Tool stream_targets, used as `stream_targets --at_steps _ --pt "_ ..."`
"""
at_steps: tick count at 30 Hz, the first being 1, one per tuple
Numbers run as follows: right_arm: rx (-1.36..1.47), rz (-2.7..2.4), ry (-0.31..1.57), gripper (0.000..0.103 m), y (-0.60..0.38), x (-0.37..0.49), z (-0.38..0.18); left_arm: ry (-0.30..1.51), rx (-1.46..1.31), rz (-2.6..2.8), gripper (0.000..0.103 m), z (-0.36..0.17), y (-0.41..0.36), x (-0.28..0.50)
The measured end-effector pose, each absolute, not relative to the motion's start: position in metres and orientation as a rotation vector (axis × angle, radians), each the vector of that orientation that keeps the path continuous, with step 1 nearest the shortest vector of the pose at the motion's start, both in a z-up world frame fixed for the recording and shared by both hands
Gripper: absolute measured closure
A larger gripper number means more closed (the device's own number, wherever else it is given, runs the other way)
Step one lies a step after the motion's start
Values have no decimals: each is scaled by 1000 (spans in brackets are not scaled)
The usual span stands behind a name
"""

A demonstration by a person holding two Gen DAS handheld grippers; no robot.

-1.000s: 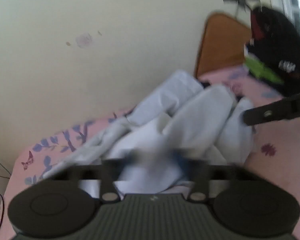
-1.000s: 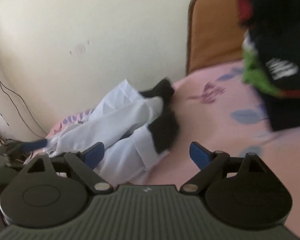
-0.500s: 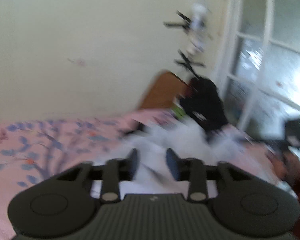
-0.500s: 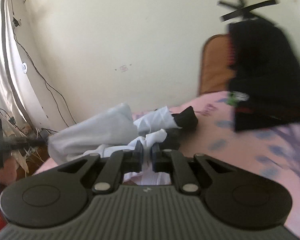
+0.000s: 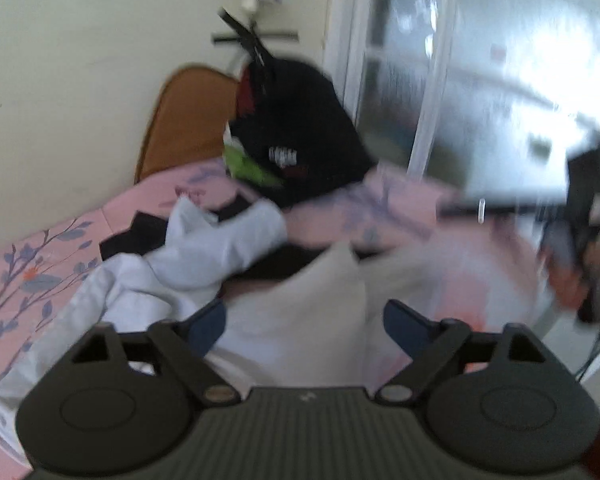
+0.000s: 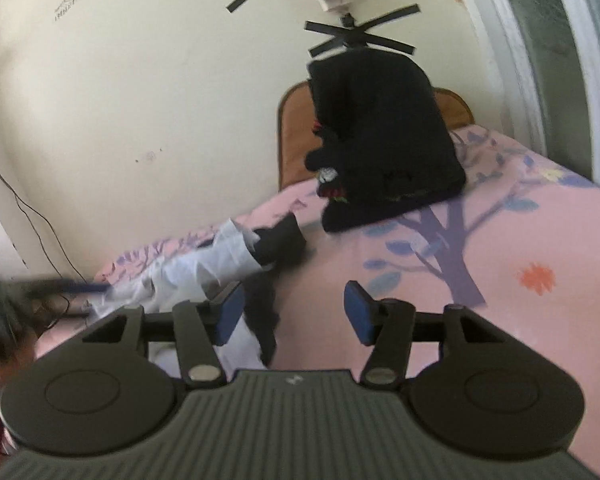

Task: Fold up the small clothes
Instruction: 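Grasp the white shirt with both grippers at its edges, then lift the white shirt with both grippers and shake it out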

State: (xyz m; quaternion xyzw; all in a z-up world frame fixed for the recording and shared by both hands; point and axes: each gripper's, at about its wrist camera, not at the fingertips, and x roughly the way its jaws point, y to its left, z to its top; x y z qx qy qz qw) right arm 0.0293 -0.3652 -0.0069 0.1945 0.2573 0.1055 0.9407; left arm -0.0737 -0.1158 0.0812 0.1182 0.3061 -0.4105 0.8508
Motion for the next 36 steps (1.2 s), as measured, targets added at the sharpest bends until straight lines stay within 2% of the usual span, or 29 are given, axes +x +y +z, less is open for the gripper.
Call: stream_targets --at_steps 2,5,7,8,10,11,12,13,14,16,18,22,26,28,30,31,33,34,36 --pt "396 244 532 44 -361 45 -9 634 253 -801 22 87 -112 -61" --pt "418 284 559 42 -356 64 -17 534 264 -670 1 106 -105 -36" --pt "419 314 578 39 -363 75 -20 546 327 -629 1 106 -119 -13" --pt "422 311 589 36 -360 80 -24 583 361 -616 4 102 -130 -1" --pt "423 329 623 31 -357 93 -26 651 462 -627 30 85 -152 16" --pt "422 339 650 29 -353 102 -28 707 522 -613 66 71 -164 27" --pt "418 351 683 29 -348 114 -33 759 541 -588 91 58 -169 32" --pt "419 364 726 30 -344 126 -38 812 524 -574 91 53 -168 39" --pt "425 381 775 46 -340 138 -45 808 478 -567 91 57 -160 42" --pt "411 411 863 91 -328 156 -55 750 359 -526 91 83 -133 41" --pt "368 368 809 92 -323 156 -43 675 188 -468 92 124 -77 33" --pt "440 318 472 92 -363 122 24 509 -88 -265 93 189 50 -12" --pt "464 207 243 92 -407 62 63 413 -177 -22 93 199 141 -92" --pt "459 139 247 92 -418 40 61 448 -210 55 92 183 164 -119" --pt "465 110 323 90 -424 24 47 515 -238 99 85 159 177 -144" --pt "470 108 381 86 -426 20 38 554 -232 130 83 146 177 -153" --pt "427 51 484 70 -425 8 20 624 -202 170 68 126 176 -168" --pt "391 7 526 60 -426 2 15 642 -192 162 67 123 174 -167" --pt "334 -86 564 59 -431 -1 12 641 -172 137 65 127 166 -166"
